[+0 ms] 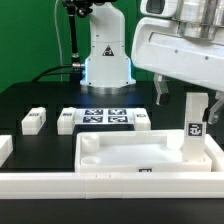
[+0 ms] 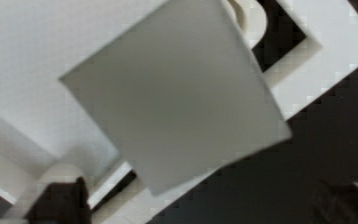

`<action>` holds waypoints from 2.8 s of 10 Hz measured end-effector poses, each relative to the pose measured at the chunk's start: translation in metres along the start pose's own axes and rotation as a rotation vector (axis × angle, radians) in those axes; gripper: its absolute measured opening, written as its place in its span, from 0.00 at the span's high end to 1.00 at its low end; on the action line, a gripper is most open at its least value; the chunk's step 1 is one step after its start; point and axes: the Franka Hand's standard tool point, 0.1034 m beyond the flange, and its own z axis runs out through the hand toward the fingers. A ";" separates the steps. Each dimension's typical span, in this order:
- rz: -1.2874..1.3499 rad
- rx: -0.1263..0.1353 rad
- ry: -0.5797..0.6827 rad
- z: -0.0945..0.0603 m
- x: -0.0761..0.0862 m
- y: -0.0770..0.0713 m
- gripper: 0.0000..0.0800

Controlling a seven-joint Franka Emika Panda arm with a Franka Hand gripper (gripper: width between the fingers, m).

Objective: Assemble desk

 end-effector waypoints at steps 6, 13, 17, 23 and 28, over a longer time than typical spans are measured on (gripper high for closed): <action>-0.026 0.019 0.002 -0.012 0.005 0.000 0.19; -0.051 0.046 0.004 -0.034 0.008 0.005 0.19; -0.252 0.048 0.050 -0.051 -0.024 0.030 0.19; -0.737 0.039 0.031 -0.040 -0.036 0.047 0.19; -0.931 0.027 -0.074 -0.015 -0.057 0.088 0.19</action>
Offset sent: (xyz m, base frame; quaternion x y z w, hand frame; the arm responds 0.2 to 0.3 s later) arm 0.0000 0.0000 0.0000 0.0000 0.0000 0.0000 1.0000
